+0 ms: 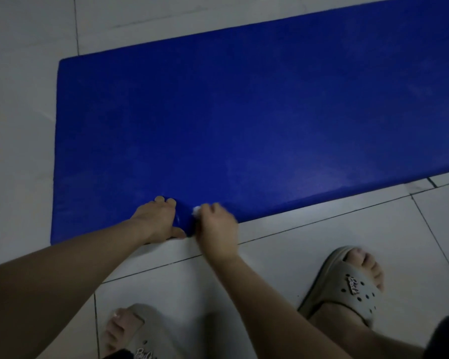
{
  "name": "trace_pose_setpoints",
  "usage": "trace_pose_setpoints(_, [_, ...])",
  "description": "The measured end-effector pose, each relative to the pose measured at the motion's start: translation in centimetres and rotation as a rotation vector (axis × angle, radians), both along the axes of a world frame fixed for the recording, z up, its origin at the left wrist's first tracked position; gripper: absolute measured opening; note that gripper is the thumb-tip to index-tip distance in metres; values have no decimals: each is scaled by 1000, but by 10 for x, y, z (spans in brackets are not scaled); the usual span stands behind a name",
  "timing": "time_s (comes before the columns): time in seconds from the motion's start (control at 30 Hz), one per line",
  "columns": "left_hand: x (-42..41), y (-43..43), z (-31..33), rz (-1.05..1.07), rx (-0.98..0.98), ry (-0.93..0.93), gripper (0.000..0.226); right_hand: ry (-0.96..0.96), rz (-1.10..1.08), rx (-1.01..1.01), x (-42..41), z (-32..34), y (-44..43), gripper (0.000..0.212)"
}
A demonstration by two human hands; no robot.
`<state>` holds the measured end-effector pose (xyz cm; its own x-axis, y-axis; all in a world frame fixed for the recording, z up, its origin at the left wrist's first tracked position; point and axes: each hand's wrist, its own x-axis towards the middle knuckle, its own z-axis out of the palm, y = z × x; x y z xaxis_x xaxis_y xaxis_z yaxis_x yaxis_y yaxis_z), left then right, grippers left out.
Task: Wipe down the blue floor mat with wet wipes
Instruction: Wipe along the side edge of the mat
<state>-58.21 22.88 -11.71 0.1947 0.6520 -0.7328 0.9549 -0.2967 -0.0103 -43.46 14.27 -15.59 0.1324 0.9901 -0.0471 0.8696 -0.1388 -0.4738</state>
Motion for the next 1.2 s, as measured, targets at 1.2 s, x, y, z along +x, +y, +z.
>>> trace_pose_setpoints(1.2, [92, -9, 14, -381, 167, -91, 31, -54, -407, -59, 174, 8, -9, 21])
